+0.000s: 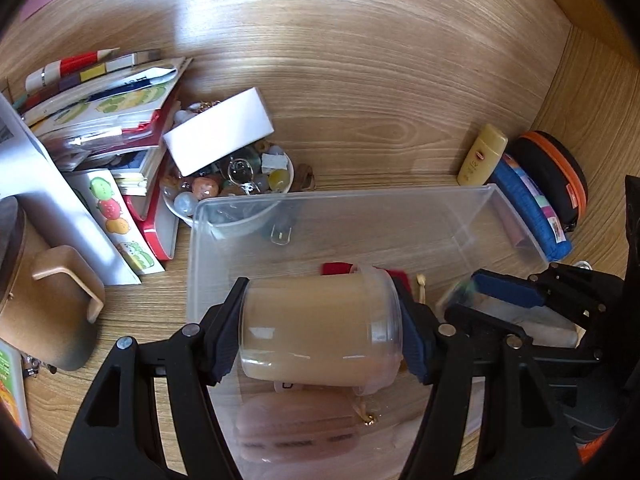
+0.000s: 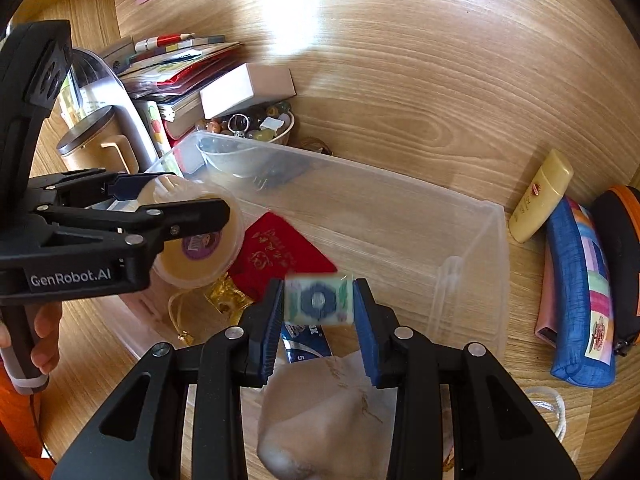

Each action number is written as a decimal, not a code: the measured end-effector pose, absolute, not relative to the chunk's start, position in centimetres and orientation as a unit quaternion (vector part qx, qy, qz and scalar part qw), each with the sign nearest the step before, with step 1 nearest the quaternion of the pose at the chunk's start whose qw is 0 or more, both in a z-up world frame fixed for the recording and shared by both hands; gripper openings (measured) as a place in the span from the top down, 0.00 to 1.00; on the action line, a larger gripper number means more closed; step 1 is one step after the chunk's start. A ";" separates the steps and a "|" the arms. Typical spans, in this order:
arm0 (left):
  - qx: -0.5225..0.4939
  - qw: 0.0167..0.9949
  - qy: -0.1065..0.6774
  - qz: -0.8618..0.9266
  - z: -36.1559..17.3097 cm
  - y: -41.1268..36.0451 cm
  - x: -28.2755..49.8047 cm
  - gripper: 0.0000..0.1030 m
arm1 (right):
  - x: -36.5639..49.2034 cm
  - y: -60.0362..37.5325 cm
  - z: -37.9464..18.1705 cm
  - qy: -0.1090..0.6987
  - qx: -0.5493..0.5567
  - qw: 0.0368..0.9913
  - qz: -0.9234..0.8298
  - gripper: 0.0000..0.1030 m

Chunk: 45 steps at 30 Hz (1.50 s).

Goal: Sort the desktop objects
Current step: 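Carry the tape roll and flower eraser over the clear box with both grippers, then open both grippers to drop the tape roll and eraser into the clear box, then move both grippers back toward the pink rope bag and white container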

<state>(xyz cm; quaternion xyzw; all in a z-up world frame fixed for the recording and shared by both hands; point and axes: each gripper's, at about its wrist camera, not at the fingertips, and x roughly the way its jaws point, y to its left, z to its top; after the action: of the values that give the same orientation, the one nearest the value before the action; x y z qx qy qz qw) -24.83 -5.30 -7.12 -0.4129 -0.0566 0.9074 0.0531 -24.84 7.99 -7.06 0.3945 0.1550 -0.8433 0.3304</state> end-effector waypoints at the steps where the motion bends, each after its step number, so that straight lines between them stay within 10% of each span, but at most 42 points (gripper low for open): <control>1: -0.414 0.055 -0.055 0.907 -7.1 -5.2 -24.9 0.36 | -24.9 7.9 -7.1 0.156 0.393 0.330 -0.844 0.70; 12: -0.415 0.053 -0.022 0.908 -7.0 -4.1 -25.0 0.36 | -24.8 8.1 -7.5 0.151 0.392 0.330 -0.845 0.68; 45: -0.365 0.025 -0.050 0.929 -2.0 -6.4 -20.4 0.08 | -21.7 9.3 -2.8 0.179 0.298 0.301 -0.888 0.19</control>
<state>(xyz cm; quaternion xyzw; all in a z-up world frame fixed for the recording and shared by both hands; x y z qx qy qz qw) -20.44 -6.40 -1.96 -0.3648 -0.0497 0.9294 0.0245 -21.68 9.29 -2.79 0.2983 0.1794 -0.8880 0.3006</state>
